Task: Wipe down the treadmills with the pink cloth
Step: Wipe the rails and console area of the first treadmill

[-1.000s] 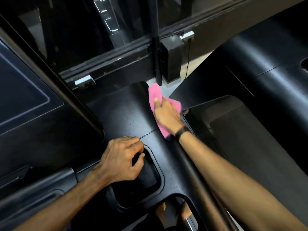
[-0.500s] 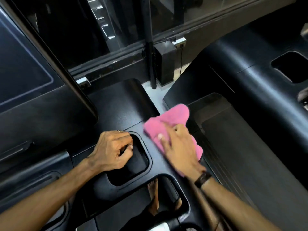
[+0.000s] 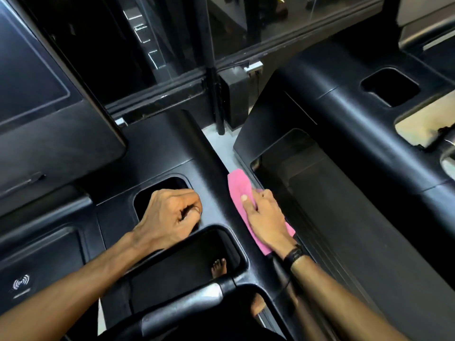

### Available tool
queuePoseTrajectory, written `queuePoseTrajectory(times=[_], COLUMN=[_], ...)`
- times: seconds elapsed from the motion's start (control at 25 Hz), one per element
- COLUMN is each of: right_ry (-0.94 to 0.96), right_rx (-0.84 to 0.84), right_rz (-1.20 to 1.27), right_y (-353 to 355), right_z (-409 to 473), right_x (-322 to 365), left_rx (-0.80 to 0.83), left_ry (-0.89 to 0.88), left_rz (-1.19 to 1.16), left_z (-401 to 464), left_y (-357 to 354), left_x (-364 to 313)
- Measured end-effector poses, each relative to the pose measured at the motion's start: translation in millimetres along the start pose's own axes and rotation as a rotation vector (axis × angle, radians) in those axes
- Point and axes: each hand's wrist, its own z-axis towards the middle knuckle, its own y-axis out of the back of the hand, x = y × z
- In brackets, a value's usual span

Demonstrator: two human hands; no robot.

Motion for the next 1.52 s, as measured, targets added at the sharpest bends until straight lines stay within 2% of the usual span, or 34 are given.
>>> queuePoseTrajectory(times=[0.12,0.32,0.52,0.6,0.72,0.8,0.88,1.0,1.04,1.16,1.2,1.24,1.36,1.4,1.44,1.48,1.52], right_ry=[0.153,0.307,0.564,0.729,1.034,1.016,0.925,0.903,0.909,0.742,0.701,0.721,0.890,0.897,0.886,0.862,0.823], right_rx=[-0.062,-0.122,-0.198,-0.145,0.050,0.081,0.023,-0.044,0.019,0.434,0.456,0.383,-0.019,-0.061,-0.031,0.068,0.247], right_rz=[-0.084,-0.156,-0.301,-0.316,-0.389,-0.418,-0.587,-0.815,-0.836,-0.845,-0.842,-0.848,-0.747,-0.752,-0.800,-0.859,-0.863], right_y=[2,4,-3,-15,-25,-24,-30,-49,-47,-29,-28,-32,-58,-62,-61,-55,-45], right_z=[-45,-91,-123,-137,-163,-163,-150,-134,-126,-107,-106,-107,-130,-133,-131,-123,-113], right_x=[-9,-19,-8,6,15,13,13,26,39,78,81,76,43,38,40,50,63], left_rx=[-0.014,-0.028,-0.143,-0.201,-0.288,-0.339,-0.410,-0.476,-0.501,-0.553,-0.566,-0.579,-0.618,-0.618,-0.616,-0.616,-0.623], left_ry=[0.034,0.091,0.149,0.165,0.189,0.213,0.242,0.261,0.267,0.273,0.276,0.284,0.313,0.317,0.318,0.319,0.321], left_rz=[-0.028,-0.018,-0.003,0.012,0.024,0.040,0.067,0.125,0.147,0.188,0.210,0.230,0.288,0.310,0.336,0.365,0.396], left_z=[-15,-37,-68,-88,-127,-158,-185,-215,-222,-233,-234,-234,-234,-235,-236,-237,-237], left_y=[-8,-18,0,10,23,30,34,36,37,41,42,44,43,41,39,38,38], left_x=[-19,-40,-44,-43,-46,-50,-53,-56,-56,-58,-58,-59,-59,-59,-58,-58,-58])
